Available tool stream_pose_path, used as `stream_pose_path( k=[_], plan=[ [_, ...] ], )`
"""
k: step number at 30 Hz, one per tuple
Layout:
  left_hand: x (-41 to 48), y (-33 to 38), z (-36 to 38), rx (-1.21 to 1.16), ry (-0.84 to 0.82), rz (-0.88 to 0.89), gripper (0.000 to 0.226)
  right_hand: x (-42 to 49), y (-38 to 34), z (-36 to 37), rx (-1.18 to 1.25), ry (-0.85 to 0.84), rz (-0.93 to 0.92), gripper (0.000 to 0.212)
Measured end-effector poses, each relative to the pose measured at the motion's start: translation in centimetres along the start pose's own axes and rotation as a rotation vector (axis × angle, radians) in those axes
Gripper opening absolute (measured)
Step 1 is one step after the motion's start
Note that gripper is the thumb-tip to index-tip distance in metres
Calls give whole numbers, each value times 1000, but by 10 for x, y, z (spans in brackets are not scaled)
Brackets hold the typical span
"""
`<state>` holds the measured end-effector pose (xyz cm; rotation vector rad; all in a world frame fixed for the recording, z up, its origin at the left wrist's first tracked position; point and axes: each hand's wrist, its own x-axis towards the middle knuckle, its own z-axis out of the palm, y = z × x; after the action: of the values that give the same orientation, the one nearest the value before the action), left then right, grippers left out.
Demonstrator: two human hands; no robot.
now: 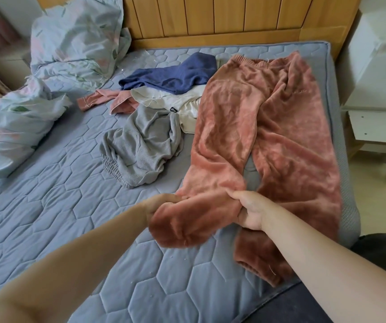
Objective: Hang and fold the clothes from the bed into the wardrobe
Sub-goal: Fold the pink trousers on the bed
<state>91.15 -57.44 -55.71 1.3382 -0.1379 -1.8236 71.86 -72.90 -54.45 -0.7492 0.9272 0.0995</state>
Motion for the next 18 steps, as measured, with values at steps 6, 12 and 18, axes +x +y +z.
stream_pose_path(
  k=[6,12,18],
  plan=[
    [-13,13,-9,542,-66,-309,86,4,12,-4,-556,98,31,38],
    [-11,7,-11,298,-67,-231,79,16,23,-9,-148,54,28,32],
    [-6,-25,-16,220,-39,-412,41,28,34,-2,-112,206,-63,28]
  ],
)
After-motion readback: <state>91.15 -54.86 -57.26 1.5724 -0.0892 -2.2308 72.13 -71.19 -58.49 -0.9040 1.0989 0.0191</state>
